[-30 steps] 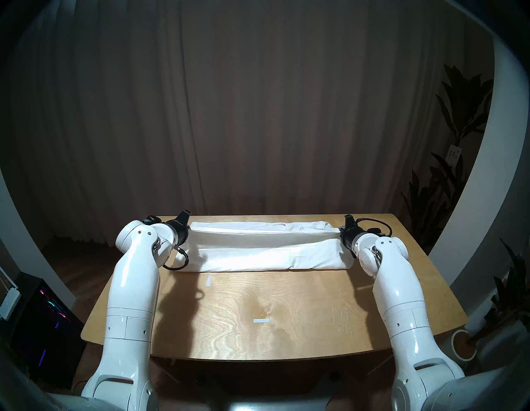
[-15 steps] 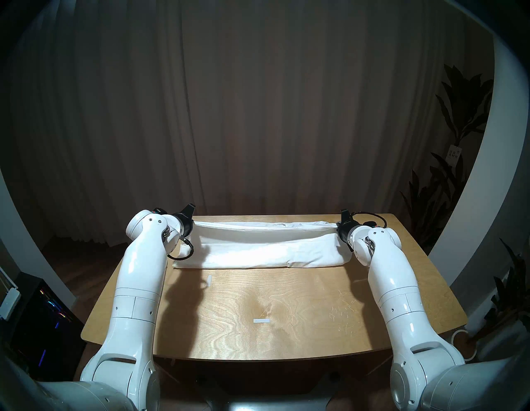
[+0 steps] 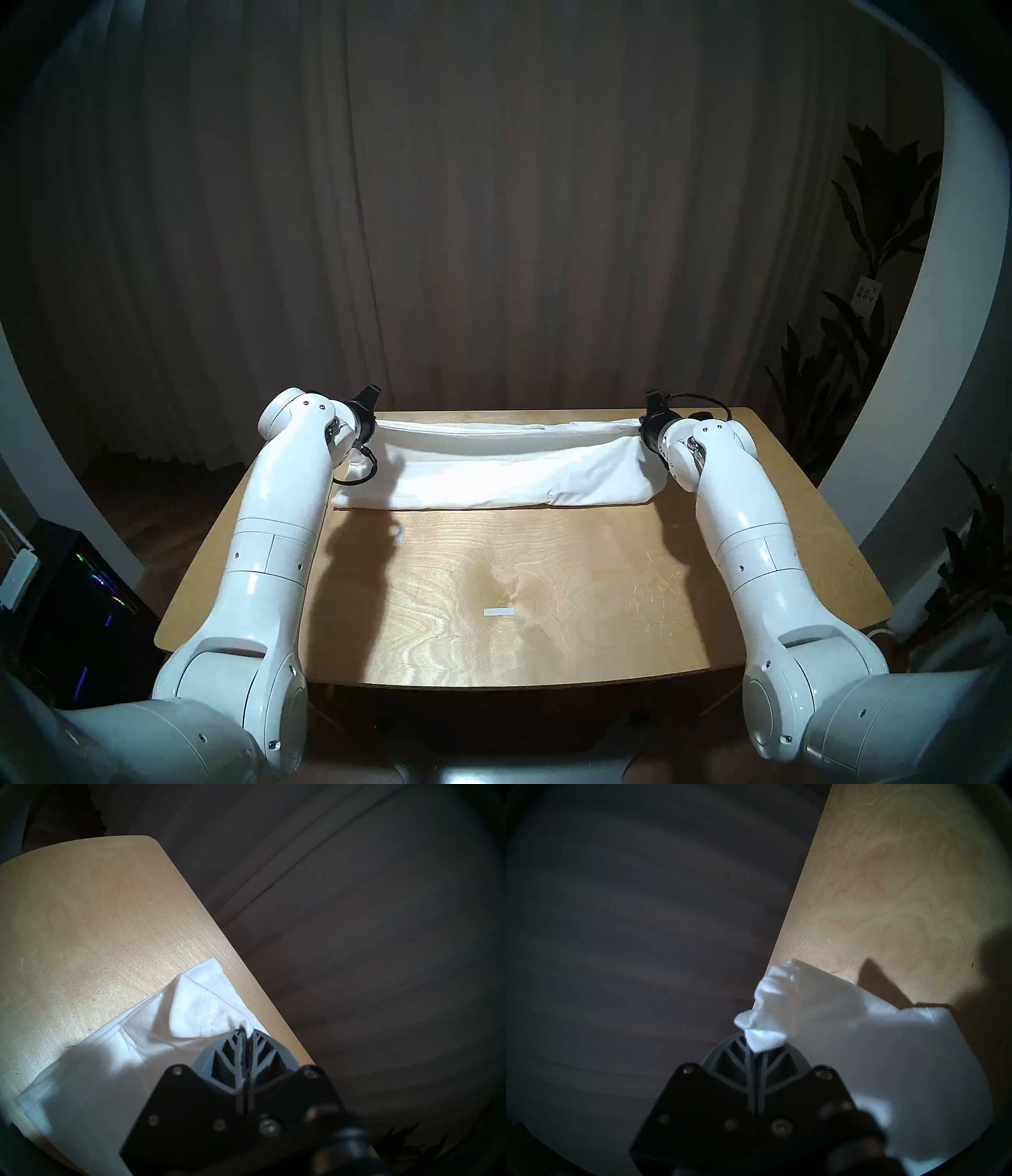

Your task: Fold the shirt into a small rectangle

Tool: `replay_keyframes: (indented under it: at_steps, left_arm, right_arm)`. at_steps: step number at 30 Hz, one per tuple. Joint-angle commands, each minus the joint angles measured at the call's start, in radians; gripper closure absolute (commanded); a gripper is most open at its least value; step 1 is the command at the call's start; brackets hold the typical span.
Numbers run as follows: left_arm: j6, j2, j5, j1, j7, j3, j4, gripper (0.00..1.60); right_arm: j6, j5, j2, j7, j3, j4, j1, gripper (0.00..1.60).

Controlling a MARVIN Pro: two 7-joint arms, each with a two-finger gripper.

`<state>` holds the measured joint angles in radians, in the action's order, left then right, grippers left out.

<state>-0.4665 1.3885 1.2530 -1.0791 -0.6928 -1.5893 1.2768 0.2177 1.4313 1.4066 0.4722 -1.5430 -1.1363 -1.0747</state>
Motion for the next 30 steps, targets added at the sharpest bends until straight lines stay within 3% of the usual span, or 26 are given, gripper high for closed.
replay_keyframes:
  at_steps: [1,22,23,24,27,28,29,30]
  left_arm:
    - [0.011,0.003,-0.011,0.115,0.006,0.012,-0.038,1.6]
    - [0.032,0.01,-0.042,0.244,0.009,0.057,-0.227,1.6]
    - [0.033,0.011,-0.044,0.249,0.009,0.058,-0.234,1.09]
    - [0.034,0.01,-0.045,0.255,0.01,0.059,-0.244,0.97]
    - [0.038,0.01,-0.049,0.272,0.011,0.064,-0.271,0.13]
    - [0.039,0.01,-0.051,0.277,0.011,0.065,-0.28,0.1]
    - [0.04,0.01,-0.053,0.283,0.012,0.067,-0.288,0.0]
    - [0.041,0.01,-0.054,0.288,0.012,0.068,-0.296,0.0]
  right_arm:
    - [-0.011,-0.006,0.007,-0.007,0.004,0.008,0.078,1.6]
    - [-0.036,-0.03,0.019,-0.004,0.026,0.097,0.15,1.55]
    - [-0.037,-0.031,0.019,-0.004,0.026,0.101,0.153,1.17]
    - [-0.038,-0.032,0.019,-0.005,0.027,0.105,0.156,1.1]
    - [-0.042,-0.035,0.02,-0.005,0.028,0.119,0.164,0.78]
    - [-0.043,-0.036,0.02,-0.005,0.028,0.123,0.167,0.82]
    - [-0.045,-0.037,0.021,-0.005,0.028,0.128,0.17,0.66]
    - [-0.046,-0.038,0.021,-0.005,0.028,0.132,0.173,0.48]
